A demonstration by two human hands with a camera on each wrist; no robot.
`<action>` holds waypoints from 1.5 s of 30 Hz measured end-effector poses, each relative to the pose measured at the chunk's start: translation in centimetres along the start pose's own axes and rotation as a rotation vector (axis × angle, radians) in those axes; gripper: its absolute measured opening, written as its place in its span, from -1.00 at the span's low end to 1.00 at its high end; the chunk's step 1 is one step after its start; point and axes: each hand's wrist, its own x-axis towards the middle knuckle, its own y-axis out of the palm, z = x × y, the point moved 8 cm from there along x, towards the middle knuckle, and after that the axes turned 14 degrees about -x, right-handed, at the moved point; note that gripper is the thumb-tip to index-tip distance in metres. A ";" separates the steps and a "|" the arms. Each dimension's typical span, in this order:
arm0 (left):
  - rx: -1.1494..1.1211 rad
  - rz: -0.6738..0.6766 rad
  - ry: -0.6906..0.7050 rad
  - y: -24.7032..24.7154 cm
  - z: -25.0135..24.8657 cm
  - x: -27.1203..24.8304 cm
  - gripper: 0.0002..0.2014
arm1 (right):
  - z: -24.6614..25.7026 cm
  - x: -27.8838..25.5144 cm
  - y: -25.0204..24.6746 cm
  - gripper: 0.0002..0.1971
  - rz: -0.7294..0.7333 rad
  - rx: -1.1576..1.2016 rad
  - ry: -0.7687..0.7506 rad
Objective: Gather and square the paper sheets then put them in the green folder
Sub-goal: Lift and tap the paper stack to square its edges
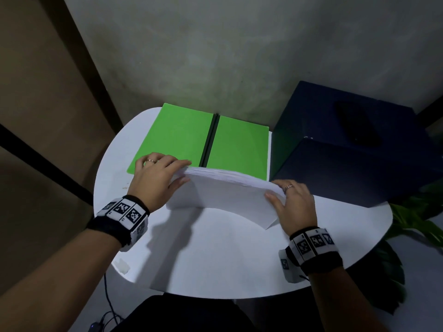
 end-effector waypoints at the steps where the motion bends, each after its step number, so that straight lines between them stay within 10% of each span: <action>1: 0.022 -0.001 0.020 -0.3 -0.3 0.3 -0.72 | 0.3 0.3 -0.1 -0.73 0.023 -0.041 -0.008; 20: 0.262 0.303 0.063 0.4 -2.7 1.9 -0.86 | 0.8 0.9 -1.9 -0.89 0.111 0.130 -0.004; 27: 0.235 0.390 0.049 1.4 -4.0 1.8 -0.63 | 0.6 0.5 -0.5 -0.70 0.244 -0.058 -0.015; 33: 0.031 0.294 0.164 2.1 -10.9 3.7 -0.78 | 6.5 1.5 -7.7 -0.80 -0.181 -0.164 -0.215; 36: -0.195 0.141 0.060 0.0 -8.7 4.0 -0.80 | 4.1 1.1 -10.5 -0.35 -0.478 -0.011 -0.025; 40: -0.711 -0.036 -0.015 -2.3 -5.0 3.4 -0.82 | -0.8 1.5 -4.5 0.15 -0.224 0.722 0.339; 45: -1.246 -0.148 -0.143 -0.2 -4.6 2.9 -0.71 | 1.5 2.4 -4.2 -0.64 -0.172 1.047 0.296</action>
